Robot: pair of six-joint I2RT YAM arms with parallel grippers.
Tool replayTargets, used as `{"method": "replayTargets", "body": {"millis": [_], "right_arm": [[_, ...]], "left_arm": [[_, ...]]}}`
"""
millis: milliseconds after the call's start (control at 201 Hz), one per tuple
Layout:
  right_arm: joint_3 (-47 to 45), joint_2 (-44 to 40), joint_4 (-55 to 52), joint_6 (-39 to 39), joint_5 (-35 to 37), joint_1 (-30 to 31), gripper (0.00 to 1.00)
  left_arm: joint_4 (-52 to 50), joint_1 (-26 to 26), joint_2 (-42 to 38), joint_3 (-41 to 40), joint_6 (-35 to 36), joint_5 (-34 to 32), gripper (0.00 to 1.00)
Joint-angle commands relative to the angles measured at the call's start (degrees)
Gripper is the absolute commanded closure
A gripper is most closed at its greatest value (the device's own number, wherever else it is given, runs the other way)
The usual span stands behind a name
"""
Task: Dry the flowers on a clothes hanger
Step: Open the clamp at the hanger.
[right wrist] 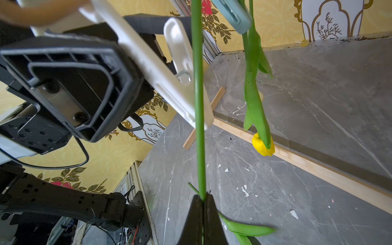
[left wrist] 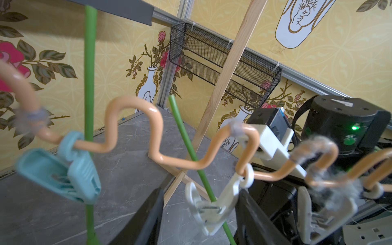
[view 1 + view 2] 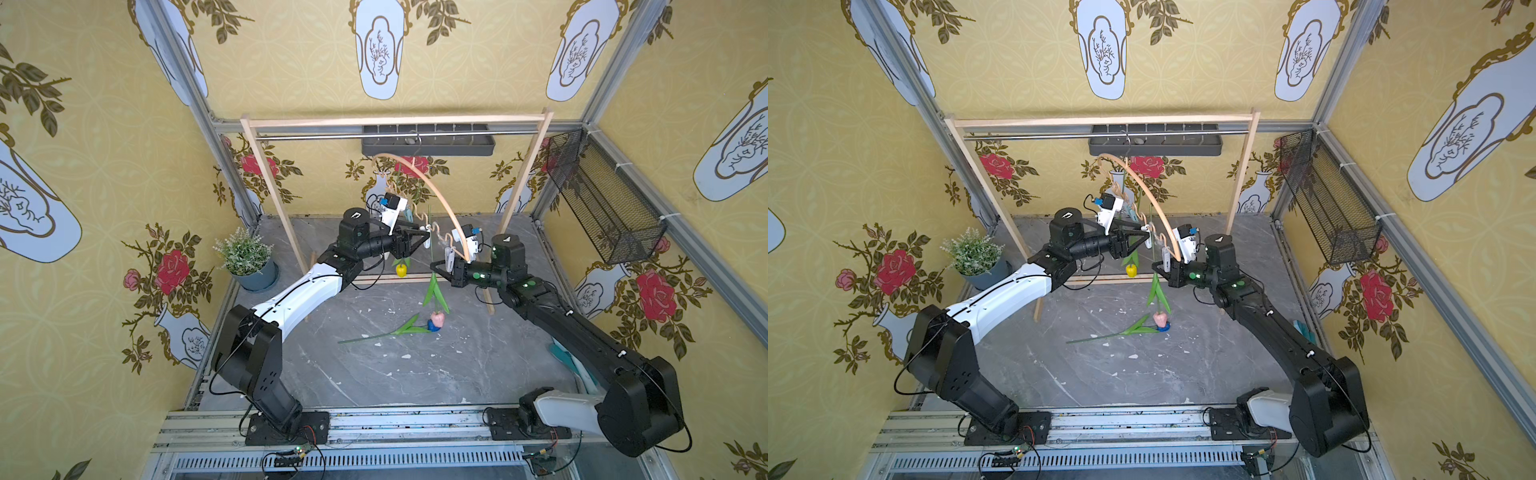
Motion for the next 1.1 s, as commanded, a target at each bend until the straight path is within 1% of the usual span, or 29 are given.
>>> {"method": "replayTargets", "body": {"millis": [0,324,543,652,772,876,971,1090], "right_arm": [[0.5,0.1,0.9,-0.5,-0.1,0.3,1.0],[1.0,0.4,0.6,-0.8,0.1,1.0,1.0],[0.9,0.5,0.8,-0.7,0.4,1.2,1.0],[0.7,0.2,1.1,-0.5,0.6,1.2,1.0],[0.4,0.0,1.4,-0.1,1.6,1.2,1.0],[-0.5,-0.5,2.7,1.0,3.9,1.2,1.0],[-1.6,-0.3,6.1,3.3,5.8,1.4,1.0],[-2.2,0.8,10.1,5.9,6.1,1.7,1.0]], "left_arm": [[0.4,-0.1,0.5,0.3,0.5,0.6,0.44],[0.4,-0.3,0.3,0.4,0.6,0.6,0.53],[0.4,-0.3,0.0,-0.1,0.7,0.8,0.61],[0.4,-0.4,0.0,-0.2,0.6,1.0,0.71],[0.4,-0.4,-0.1,-0.3,0.2,0.9,0.76],[1.2,-0.5,-0.3,-0.9,-1.4,0.4,0.78],[2.9,-0.6,-0.5,-2.1,-4.0,-0.9,0.79],[4.2,-0.7,-1.0,-3.2,-7.5,-3.1,0.8]]}}
